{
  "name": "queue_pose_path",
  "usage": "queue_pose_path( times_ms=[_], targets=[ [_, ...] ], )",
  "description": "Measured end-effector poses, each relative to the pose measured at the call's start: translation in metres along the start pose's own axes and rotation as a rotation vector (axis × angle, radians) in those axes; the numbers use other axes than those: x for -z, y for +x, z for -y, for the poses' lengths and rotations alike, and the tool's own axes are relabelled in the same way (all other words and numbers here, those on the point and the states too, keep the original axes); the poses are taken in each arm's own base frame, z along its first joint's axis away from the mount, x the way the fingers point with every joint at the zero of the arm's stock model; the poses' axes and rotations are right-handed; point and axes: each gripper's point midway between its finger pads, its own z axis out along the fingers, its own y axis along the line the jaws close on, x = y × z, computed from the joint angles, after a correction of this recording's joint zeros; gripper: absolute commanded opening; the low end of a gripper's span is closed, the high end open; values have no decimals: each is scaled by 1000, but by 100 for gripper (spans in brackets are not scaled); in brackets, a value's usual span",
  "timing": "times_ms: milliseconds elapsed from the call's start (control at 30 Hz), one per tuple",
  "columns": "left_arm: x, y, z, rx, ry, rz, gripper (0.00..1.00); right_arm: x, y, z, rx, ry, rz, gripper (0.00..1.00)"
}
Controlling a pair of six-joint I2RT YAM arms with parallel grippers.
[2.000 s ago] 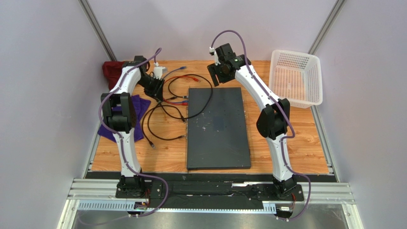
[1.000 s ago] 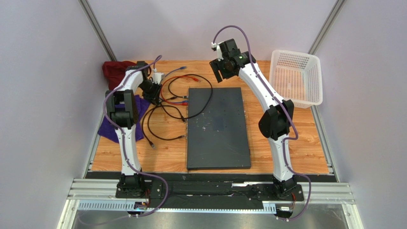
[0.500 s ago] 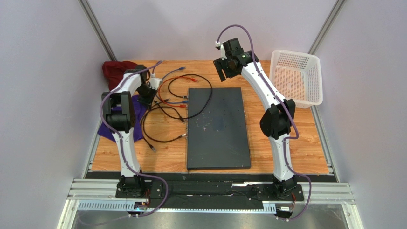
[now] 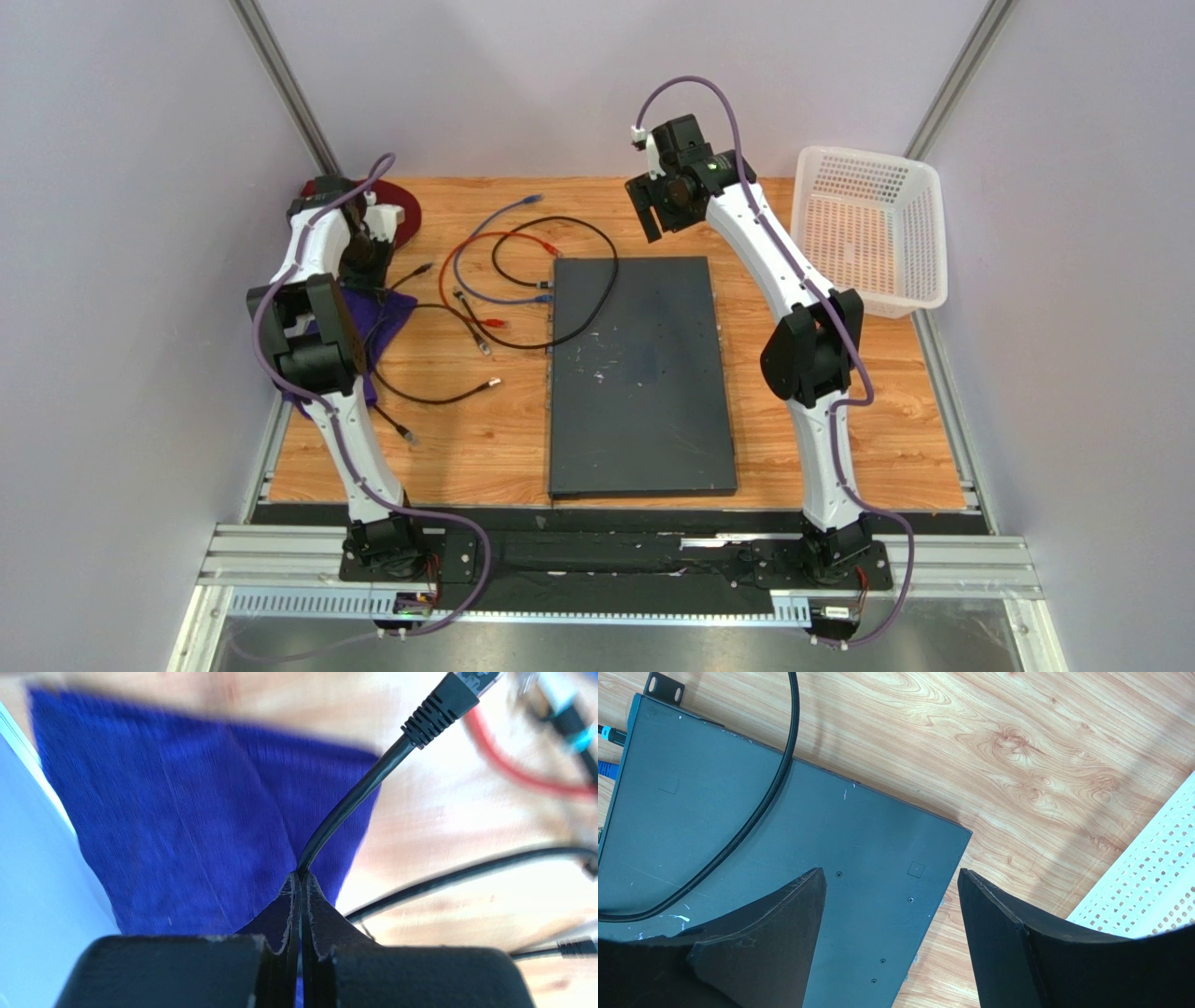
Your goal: Pull the plug from the switch port
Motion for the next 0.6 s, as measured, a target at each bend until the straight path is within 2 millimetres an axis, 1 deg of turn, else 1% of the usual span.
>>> queue_pose_path(
  times_ms=[33,100,167,200,233,267,300,367,400,467,500,600],
  targets=[
    [-3,-8,0,3,-2,15,0,0,0,0,0,0,0,74],
    [-9,-14,-1,6,-4,23,3,0,0,0,0,0,-1,74],
    [-18,-15,0,8,10,17,9,0,0,0,0,1,-1,74],
    [-21,-15,2,10,23,13,13,0,0,0,1,1,-1,74],
    [-24,-14,6,13,44,12,23,0,0,0,1,1,-1,74],
    [-25,-15,10,18,67,17,27,0,0,0,1,1,-2,74],
    [-24,-16,15,23,94,24,35,0,0,0,1,2,-1,74],
    [-18,-25,22,38,134,56,41,0,0,0,1,2,-1,74],
    [-13,-31,25,48,148,76,46,0,0,1,1,2,-1,74],
    [-3,-42,27,57,150,113,50,0,0,1,1,2,-1,74],
    [5,-49,28,59,142,134,52,0,0,1,2,3,-2,75],
    [31,-69,30,50,118,206,53,-1,1,1,5,6,-4,79]
  ],
)
